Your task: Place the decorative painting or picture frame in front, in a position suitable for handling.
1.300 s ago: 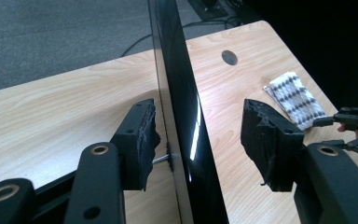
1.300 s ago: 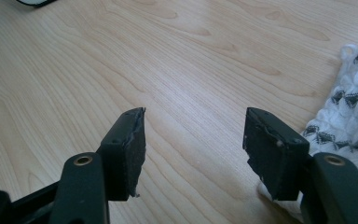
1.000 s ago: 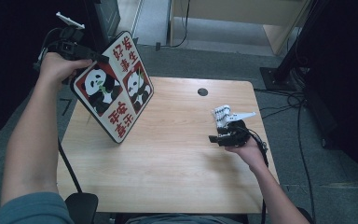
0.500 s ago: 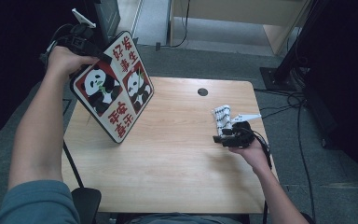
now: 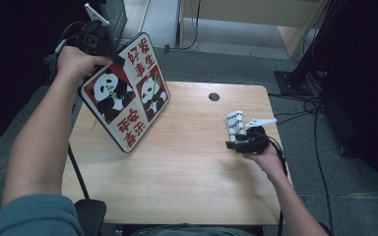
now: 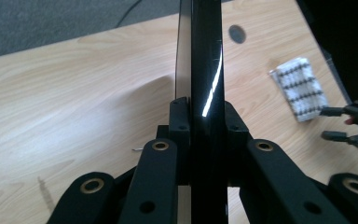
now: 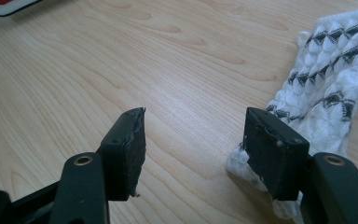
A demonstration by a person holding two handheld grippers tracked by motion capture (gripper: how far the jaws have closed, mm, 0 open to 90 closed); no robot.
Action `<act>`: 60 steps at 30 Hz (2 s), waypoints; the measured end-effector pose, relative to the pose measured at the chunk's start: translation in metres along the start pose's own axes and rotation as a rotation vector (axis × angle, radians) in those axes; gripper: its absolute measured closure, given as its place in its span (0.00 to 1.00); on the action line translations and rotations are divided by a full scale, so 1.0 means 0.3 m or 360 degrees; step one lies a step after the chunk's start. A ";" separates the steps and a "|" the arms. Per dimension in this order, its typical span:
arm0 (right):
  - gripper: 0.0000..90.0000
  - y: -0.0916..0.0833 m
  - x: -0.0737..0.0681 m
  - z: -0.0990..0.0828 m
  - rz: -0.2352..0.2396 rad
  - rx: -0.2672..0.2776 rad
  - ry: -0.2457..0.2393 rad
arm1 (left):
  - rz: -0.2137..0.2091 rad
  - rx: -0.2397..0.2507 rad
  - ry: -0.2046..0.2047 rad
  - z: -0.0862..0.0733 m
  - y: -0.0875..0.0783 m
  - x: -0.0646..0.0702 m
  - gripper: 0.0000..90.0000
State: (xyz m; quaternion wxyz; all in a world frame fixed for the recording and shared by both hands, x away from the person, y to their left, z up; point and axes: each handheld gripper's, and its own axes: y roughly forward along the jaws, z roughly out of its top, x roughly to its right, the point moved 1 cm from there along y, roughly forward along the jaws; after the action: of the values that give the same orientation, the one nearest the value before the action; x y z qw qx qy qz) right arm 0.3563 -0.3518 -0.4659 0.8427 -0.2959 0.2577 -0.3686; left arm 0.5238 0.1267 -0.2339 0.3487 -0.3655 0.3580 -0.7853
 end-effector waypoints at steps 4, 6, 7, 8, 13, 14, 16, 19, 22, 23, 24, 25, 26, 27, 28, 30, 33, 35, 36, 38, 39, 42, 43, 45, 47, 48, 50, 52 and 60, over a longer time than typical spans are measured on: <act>0.45 0.000 -0.001 0.001 -0.0002 0.0002 0.0001 | -0.0012 0.0028 0.0024 0.004 -0.017 0.081 0.88; 0.45 -0.002 -0.002 0.002 -0.0001 0.0005 0.0008 | -0.0015 0.0019 0.0044 0.007 -0.018 0.100 0.88; 0.45 -0.002 -0.001 0.002 -0.0002 0.0009 0.0004 | -0.0019 0.0005 0.0056 0.010 -0.019 0.132 0.88; 0.45 -0.005 0.000 0.002 -0.0007 0.0008 0.0007 | -0.0031 -0.0004 0.0054 0.011 -0.019 0.161 0.88; 0.45 -0.013 0.001 0.001 -0.0017 0.0019 0.0015 | -0.0065 -0.0041 0.0090 0.007 -0.013 0.222 0.88; 0.45 -0.015 0.001 0.001 -0.0017 0.0022 0.0014 | -0.0070 -0.0049 0.0098 0.005 -0.011 0.236 0.88; 0.45 -0.016 0.002 0.001 -0.0017 0.0024 0.0018 | -0.0074 -0.0064 0.0122 0.001 -0.006 0.257 0.88; 0.45 -0.012 0.003 0.002 -0.0019 0.0022 0.0020 | -0.0091 -0.0089 0.0159 -0.006 0.017 0.290 0.88; 0.45 -0.009 0.002 0.002 -0.0020 0.0016 0.0024 | -0.0097 -0.0095 0.0185 -0.012 0.034 0.309 0.88; 0.45 -0.008 0.002 0.002 -0.0019 0.0017 0.0022 | -0.0096 -0.0093 0.0201 -0.014 0.043 0.318 0.88; 0.45 -0.007 0.000 0.002 -0.0014 0.0011 0.0031 | -0.0094 -0.0091 0.0242 -0.017 0.060 0.343 0.88; 0.45 -0.007 -0.001 0.002 -0.0013 0.0010 0.0029 | -0.0098 -0.0094 0.0258 -0.017 0.066 0.352 0.88; 0.45 -0.007 -0.002 0.002 -0.0014 0.0008 0.0021 | -0.0102 -0.0093 0.0267 -0.016 0.077 0.365 0.88; 0.45 -0.006 -0.004 0.001 -0.0010 0.0003 0.0012 | -0.0116 -0.0100 0.0274 -0.014 0.085 0.375 0.88; 0.45 -0.005 -0.007 0.001 -0.0011 -0.0001 0.0015 | -0.0124 -0.0104 0.0275 -0.013 0.093 0.386 0.88; 0.45 -0.005 -0.008 0.001 -0.0012 -0.0002 0.0013 | -0.0142 -0.0109 0.0284 -0.012 0.104 0.398 0.88; 0.45 -0.006 -0.010 0.000 -0.0012 -0.0004 0.0007 | -0.0177 -0.0108 0.0281 -0.019 0.130 0.432 0.88; 0.45 -0.008 -0.010 -0.003 -0.0014 -0.0006 0.0013 | -0.0183 -0.0108 0.0294 -0.026 0.140 0.449 0.88; 0.45 -0.009 -0.009 -0.004 -0.0014 -0.0001 0.0012 | -0.0193 -0.0107 0.0299 -0.029 0.148 0.458 0.88; 0.45 -0.015 -0.007 -0.008 -0.0017 0.0011 0.0022 | -0.0204 -0.0103 0.0284 -0.030 0.162 0.468 0.88; 0.45 -0.017 -0.006 -0.008 -0.0018 0.0013 0.0016 | -0.0209 -0.0111 0.0292 -0.030 0.168 0.473 0.88; 0.45 -0.021 -0.004 -0.008 -0.0019 0.0027 0.0026 | -0.0213 -0.0132 0.0299 -0.031 0.189 0.487 0.87; 0.45 -0.021 -0.002 -0.007 -0.0021 0.0031 0.0023 | -0.0215 -0.0147 0.0297 -0.031 0.206 0.498 0.87; 0.45 -0.019 -0.002 -0.007 -0.0024 0.0023 0.0025 | -0.0228 -0.0152 0.0302 -0.034 0.226 0.510 0.87; 0.45 -0.019 -0.003 -0.007 -0.0021 0.0020 0.0027 | -0.0241 -0.0153 0.0307 -0.035 0.232 0.514 0.87; 0.45 -0.017 -0.003 -0.007 -0.0018 0.0019 0.0026 | -0.0254 -0.0157 0.0305 -0.037 0.236 0.519 0.87; 0.45 -0.013 -0.003 -0.007 -0.0018 0.0013 0.0019 | -0.0259 -0.0167 0.0315 -0.039 0.241 0.532 0.87; 0.45 -0.012 -0.003 -0.007 -0.0018 0.0012 0.0020 | -0.0253 -0.0163 0.0320 -0.040 0.242 0.538 0.87; 0.45 -0.008 -0.005 -0.007 -0.0017 0.0002 0.0005 | -0.0250 -0.0153 0.0310 -0.046 0.242 0.530 0.87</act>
State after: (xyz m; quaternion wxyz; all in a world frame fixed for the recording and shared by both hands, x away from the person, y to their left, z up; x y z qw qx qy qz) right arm 0.3530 -0.3526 -0.4655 0.8405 -0.2962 0.2574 -0.3737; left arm 0.4553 -0.0342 -0.2482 0.2319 -0.3306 0.3977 -0.8239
